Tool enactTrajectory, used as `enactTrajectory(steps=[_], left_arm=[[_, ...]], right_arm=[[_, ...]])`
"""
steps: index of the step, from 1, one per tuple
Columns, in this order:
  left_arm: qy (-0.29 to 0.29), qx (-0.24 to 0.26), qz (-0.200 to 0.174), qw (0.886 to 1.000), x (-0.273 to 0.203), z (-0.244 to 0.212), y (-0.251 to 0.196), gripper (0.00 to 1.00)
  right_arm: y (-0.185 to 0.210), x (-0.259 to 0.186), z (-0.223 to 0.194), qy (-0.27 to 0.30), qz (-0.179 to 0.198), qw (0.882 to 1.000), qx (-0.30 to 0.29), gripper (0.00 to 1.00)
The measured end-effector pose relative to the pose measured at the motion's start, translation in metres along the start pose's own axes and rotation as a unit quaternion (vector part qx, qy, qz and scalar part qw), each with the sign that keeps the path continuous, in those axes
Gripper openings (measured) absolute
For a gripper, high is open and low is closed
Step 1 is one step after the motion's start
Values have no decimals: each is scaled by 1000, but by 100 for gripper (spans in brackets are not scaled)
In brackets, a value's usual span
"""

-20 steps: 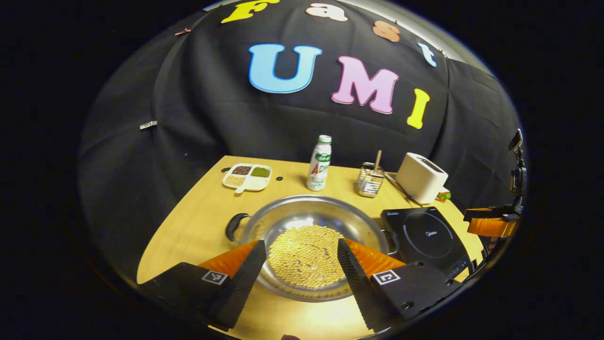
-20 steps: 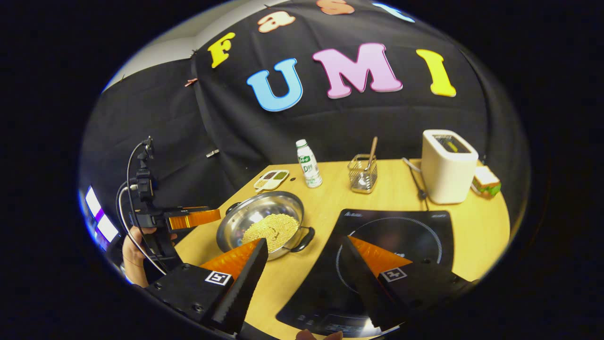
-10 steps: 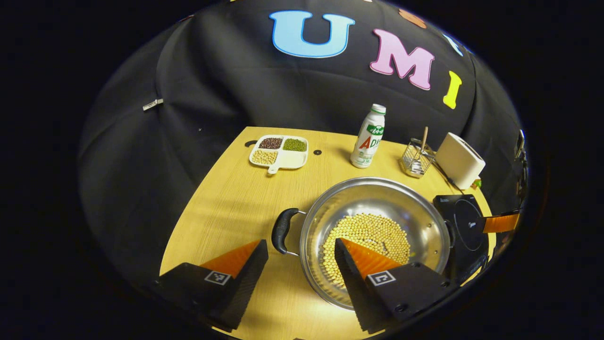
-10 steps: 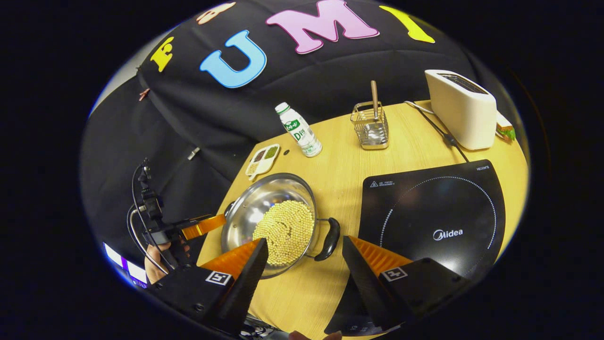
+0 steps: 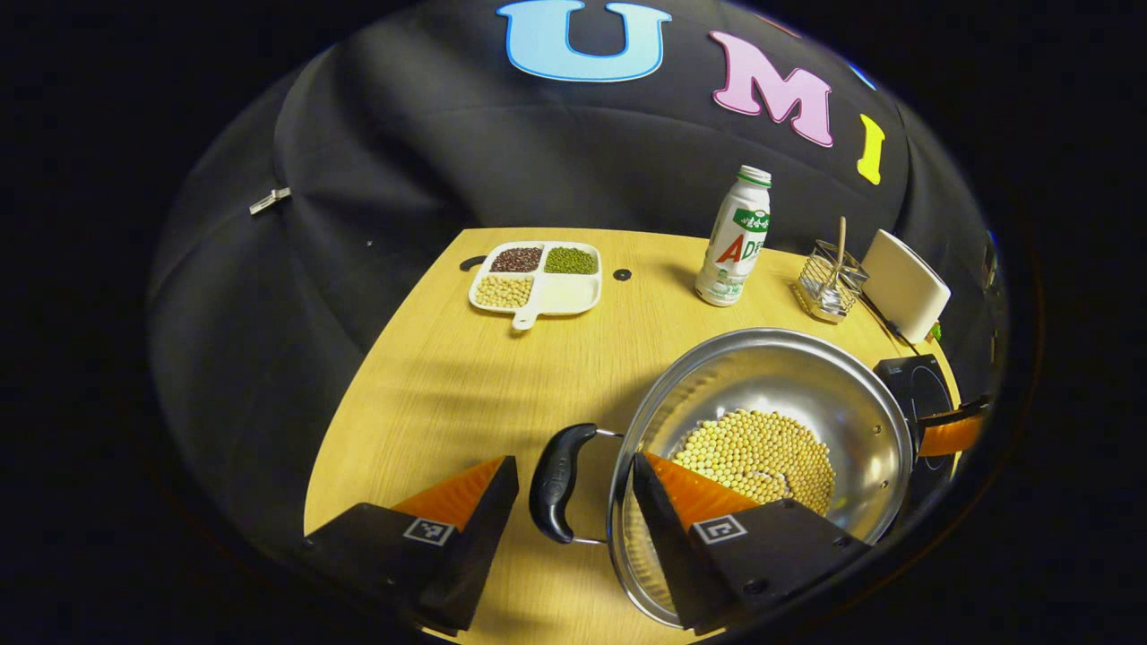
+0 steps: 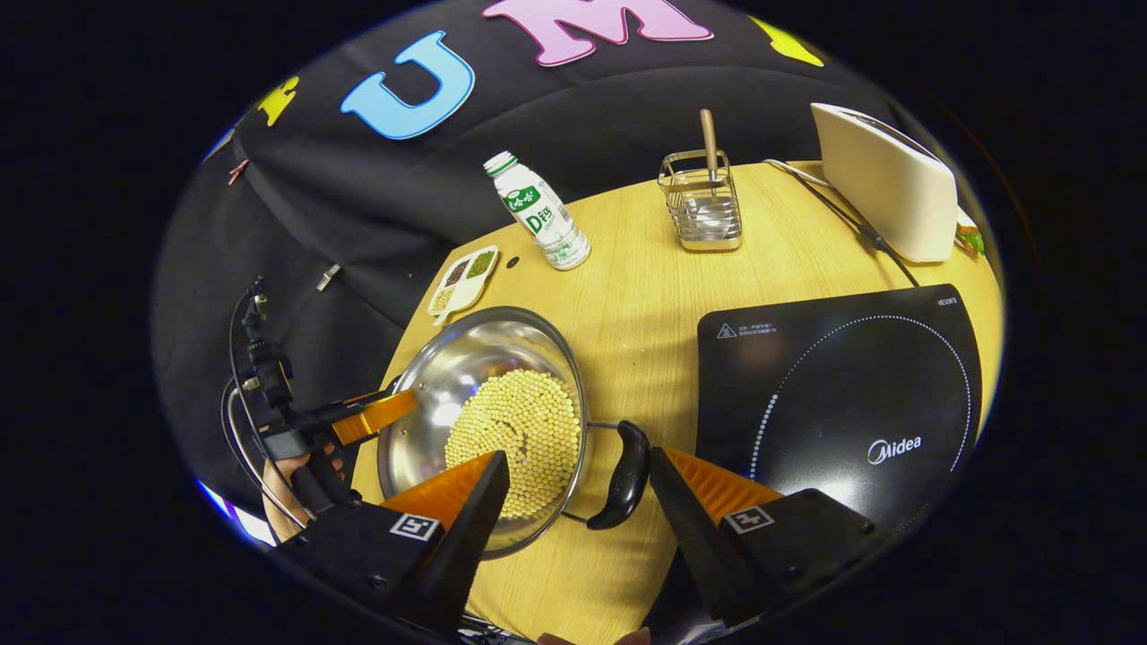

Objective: First push the handle of the pot to place it horizontally, then grasp the pot with both hands and set it on the induction cooktop.

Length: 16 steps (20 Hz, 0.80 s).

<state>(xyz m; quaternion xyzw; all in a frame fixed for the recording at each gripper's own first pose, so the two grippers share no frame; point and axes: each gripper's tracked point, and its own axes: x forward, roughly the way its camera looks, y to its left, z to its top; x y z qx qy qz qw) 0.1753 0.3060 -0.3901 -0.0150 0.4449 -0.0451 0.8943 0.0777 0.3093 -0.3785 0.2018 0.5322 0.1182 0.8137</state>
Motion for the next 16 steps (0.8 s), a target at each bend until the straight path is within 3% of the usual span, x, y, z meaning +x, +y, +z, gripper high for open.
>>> enactTrajectory(steps=[2,8,10,13,15,16], left_arm=[[4,5,-3,1000,2,-1,-1,70],[12,-8,-11,1000,-7,-9,2,65],[17,-7,-11,1000,-7,-12,4,65],[18,-7,-7,1000,-8,-13,6,65],[16,-11,-4,1000,-8,-14,7,65],[14,-16,-1,1000,-6,-15,7,64]], right_arm=[[0,8,-2,7,-3,1000,6,99],[1,43,-10,29,-21,999,-4,95],[-7,53,-6,27,-46,998,-13,93],[-16,65,0,20,-73,997,-22,83],[-23,73,3,17,-87,996,-27,71],[-26,79,1,22,-86,996,-31,58]])
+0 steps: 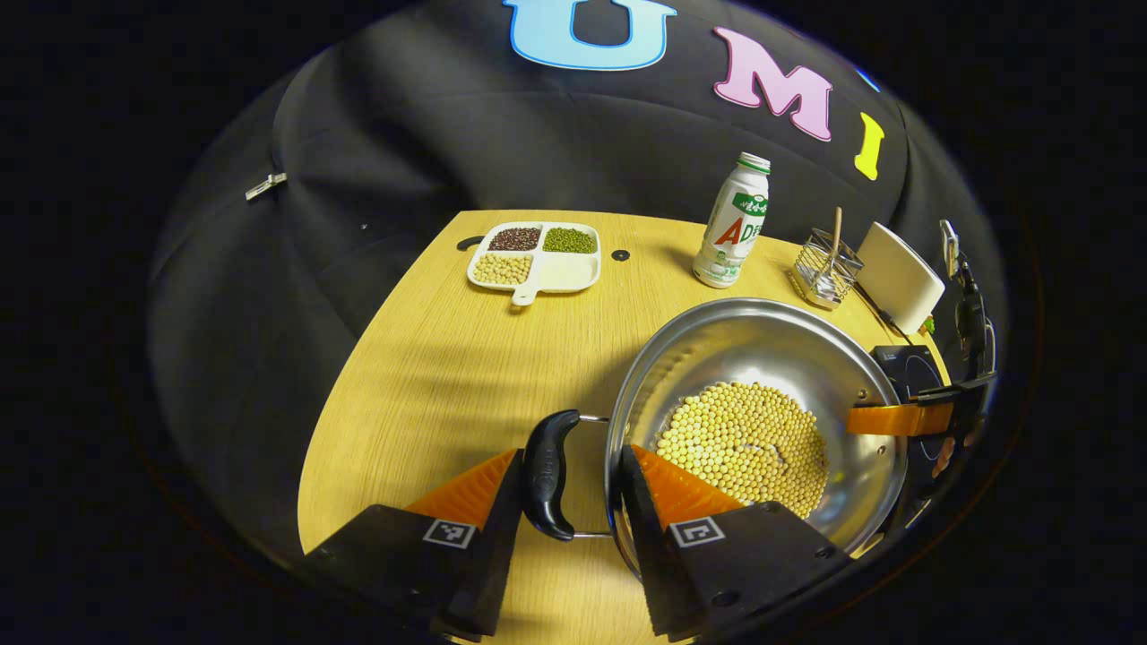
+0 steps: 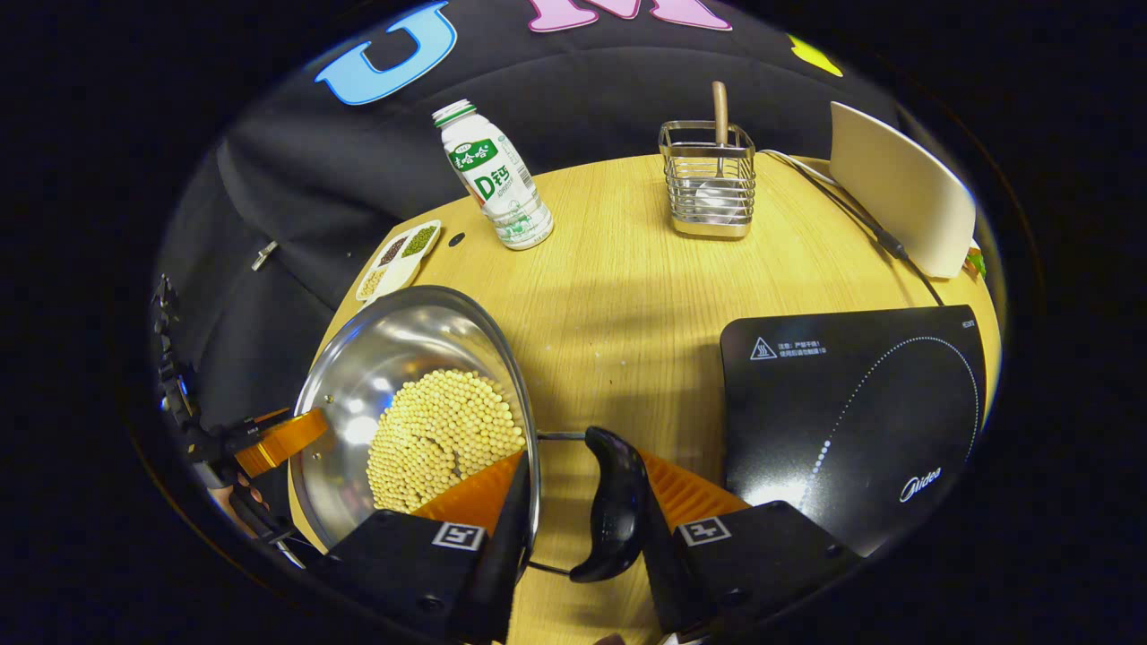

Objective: First push the handle of the pot to place it horizontally, then grasp the pot with both hands and set it on the induction cooktop.

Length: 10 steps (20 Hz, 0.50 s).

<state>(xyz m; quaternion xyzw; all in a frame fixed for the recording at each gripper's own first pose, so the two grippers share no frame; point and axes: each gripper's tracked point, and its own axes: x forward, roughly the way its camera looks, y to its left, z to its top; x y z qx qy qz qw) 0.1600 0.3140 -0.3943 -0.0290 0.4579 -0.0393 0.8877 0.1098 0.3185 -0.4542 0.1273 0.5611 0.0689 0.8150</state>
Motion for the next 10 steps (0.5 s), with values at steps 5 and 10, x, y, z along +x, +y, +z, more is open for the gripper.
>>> enactTrajectory(steps=[5,10], left_arm=[[0,-18,7,1000,-6,-3,-4,54],[1,-38,1,999,-24,-10,-13,52]], right_arm=[[0,-10,6,-15,-8,1000,-15,54],[-2,-30,11,-19,-5,999,-29,54]])
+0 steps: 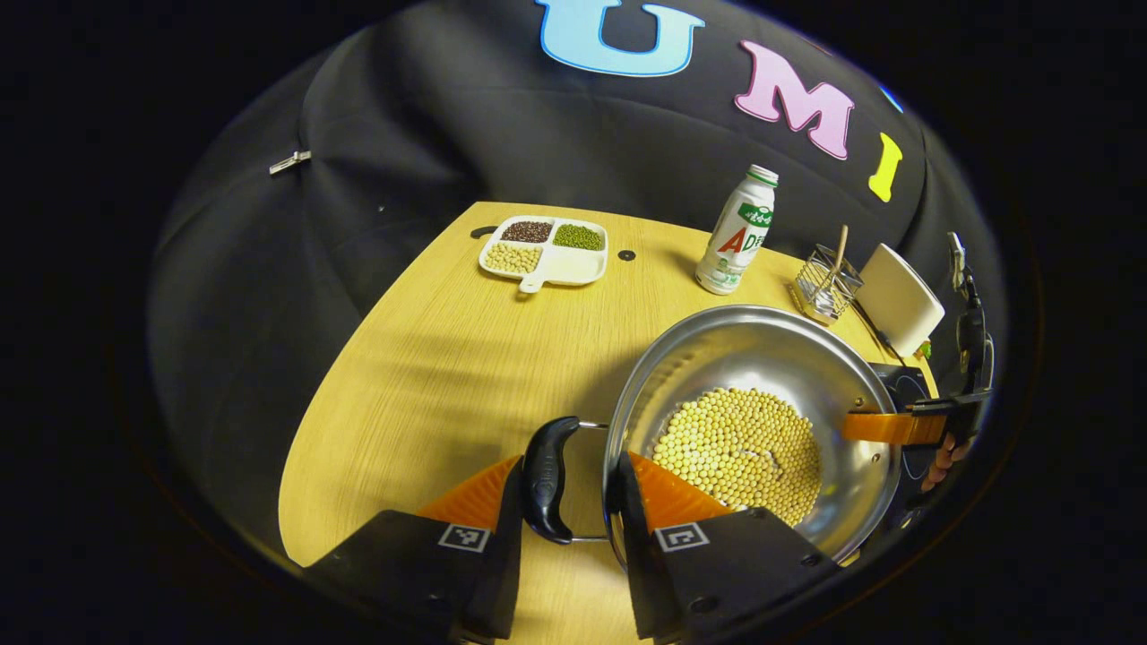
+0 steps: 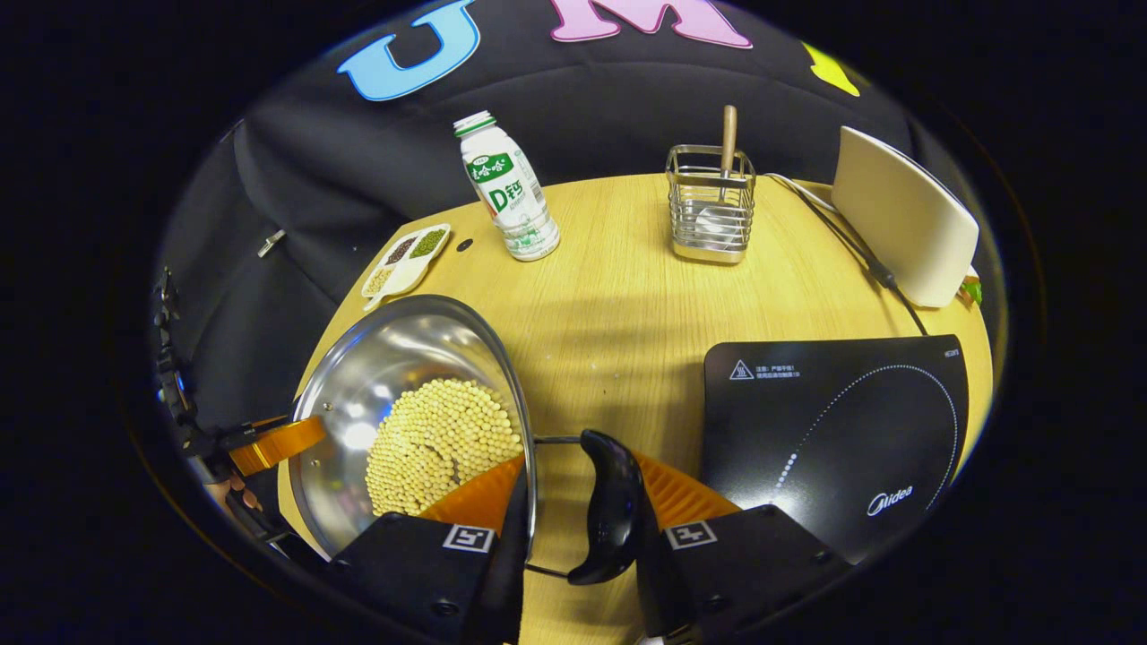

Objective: First push the handle of the pot to place it horizontally, then grasp the pot with both hands and set it on the induction cooktop.

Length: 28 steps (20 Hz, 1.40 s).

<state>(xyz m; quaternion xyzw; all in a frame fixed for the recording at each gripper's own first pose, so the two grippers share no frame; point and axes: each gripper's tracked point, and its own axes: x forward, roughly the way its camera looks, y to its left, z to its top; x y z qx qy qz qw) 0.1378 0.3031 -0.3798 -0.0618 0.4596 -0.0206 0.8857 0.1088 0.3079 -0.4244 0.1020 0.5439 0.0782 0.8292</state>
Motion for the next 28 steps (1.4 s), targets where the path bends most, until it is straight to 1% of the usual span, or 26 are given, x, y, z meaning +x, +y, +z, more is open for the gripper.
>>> enactTrajectory(steps=[1,2,3,5,6,7,8,9,12,13,14,17,22,25,28], left_arm=[[-5,4,3,1000,-7,4,-2,52],[-10,10,6,1000,-15,6,-6,52],[-11,17,9,1000,-22,9,-11,52],[-14,22,11,1000,-38,13,-24,52],[-15,23,11,1000,-45,15,-34,52],[-17,27,10,999,-52,16,-43,51],[-19,32,8,999,-58,18,-55,52],[-22,37,4,999,-64,19,-69,52],[-28,50,-10,998,-73,19,-115,52],[-32,54,-16,998,-75,19,-131,52],[-35,57,-21,998,-76,17,-148,52],[-32,69,-41,996,-76,11,-195,52],[-27,96,-60,993,-69,4,-261,52],[-25,110,-67,991,-63,3,-291,52],[-22,115,-73,990,-56,1,-310,52]], right_arm=[[-1,-6,0,3,3,1000,0,54],[-1,-13,0,3,7,1000,2,50],[-4,-20,2,1,9,1000,3,54],[-12,-39,6,-5,12,1000,5,54],[-18,-49,7,-7,13,1000,5,54],[-26,-59,7,-8,13,1000,5,50],[-36,-69,8,-8,13,1000,8,50],[-46,-79,8,-10,13,1000,11,54],[-88,-107,11,-22,4,1000,20,54],[-103,-116,12,-26,-1,999,24,50],[-120,-127,13,-29,-6,999,27,54],[-165,-147,9,-34,-21,999,37,54],[-230,-166,0,-31,-34,997,63,54],[-259,-174,-6,-30,-39,996,77,54],[-280,-176,-7,-29,-44,995,87,54]])
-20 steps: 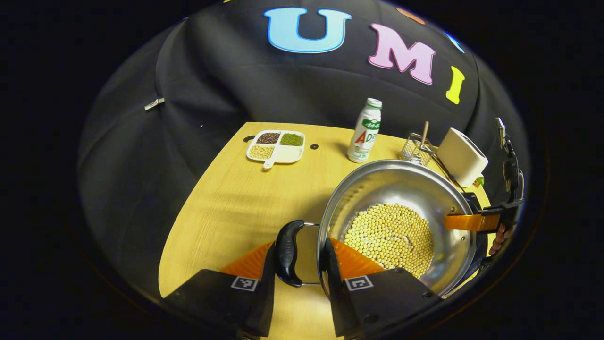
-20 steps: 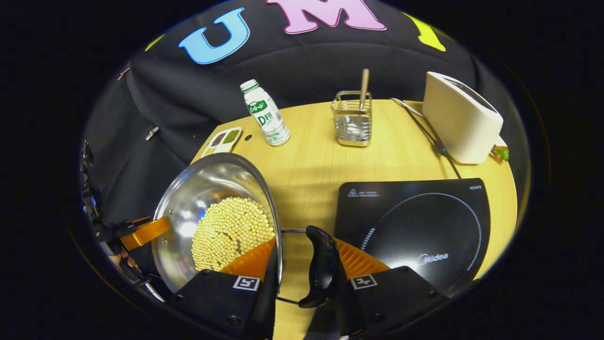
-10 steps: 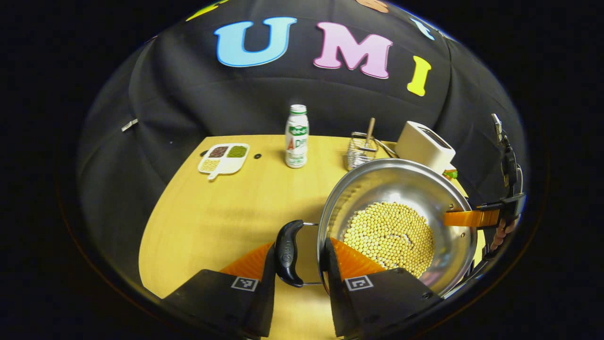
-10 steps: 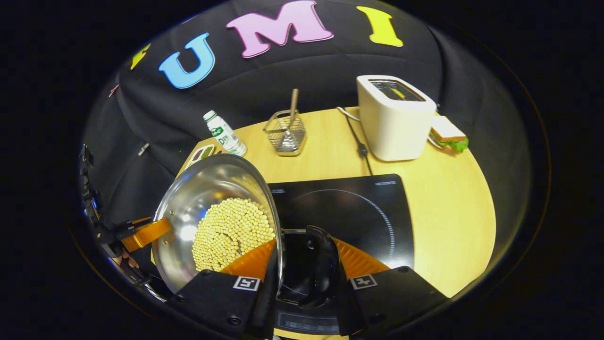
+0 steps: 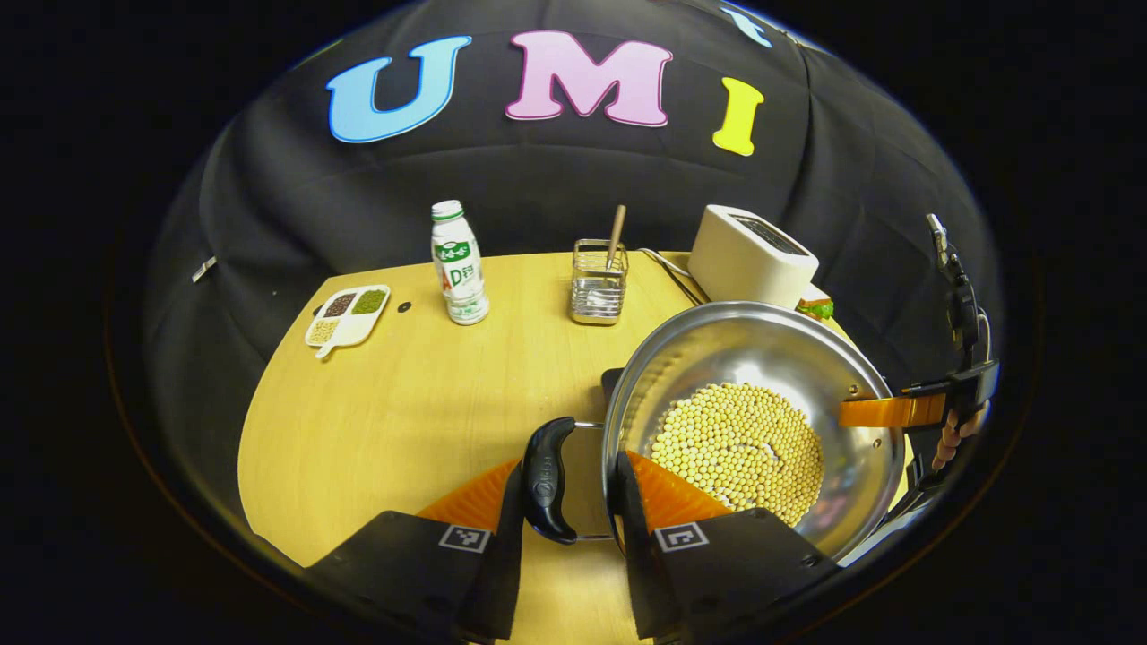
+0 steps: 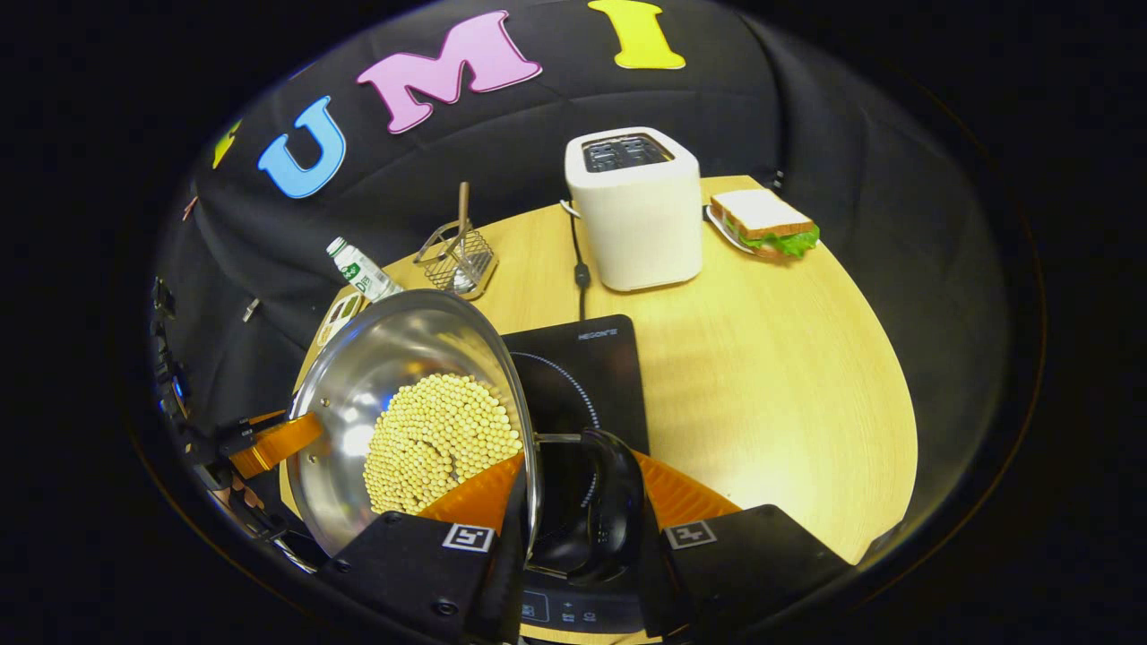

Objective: First push the handle of the pot to place it horizontally, then grasp the pot with both hands and set it on the induction cooktop.

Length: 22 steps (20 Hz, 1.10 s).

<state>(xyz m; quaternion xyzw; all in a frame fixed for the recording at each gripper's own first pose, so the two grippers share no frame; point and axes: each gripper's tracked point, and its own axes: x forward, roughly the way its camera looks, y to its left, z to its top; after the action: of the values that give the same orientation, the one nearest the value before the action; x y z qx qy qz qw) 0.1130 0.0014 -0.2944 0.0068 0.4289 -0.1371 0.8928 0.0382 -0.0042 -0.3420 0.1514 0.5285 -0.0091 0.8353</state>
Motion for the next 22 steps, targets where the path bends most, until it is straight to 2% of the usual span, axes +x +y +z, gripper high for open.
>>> enactTrajectory(steps=[4,22], left_arm=[[3,3,-6,1000,13,5,-13,52],[5,-3,-16,1000,37,6,-25,52]], right_arm=[[-14,5,3,-1,-5,1000,6,54],[-29,22,9,4,-8,1000,13,54]])
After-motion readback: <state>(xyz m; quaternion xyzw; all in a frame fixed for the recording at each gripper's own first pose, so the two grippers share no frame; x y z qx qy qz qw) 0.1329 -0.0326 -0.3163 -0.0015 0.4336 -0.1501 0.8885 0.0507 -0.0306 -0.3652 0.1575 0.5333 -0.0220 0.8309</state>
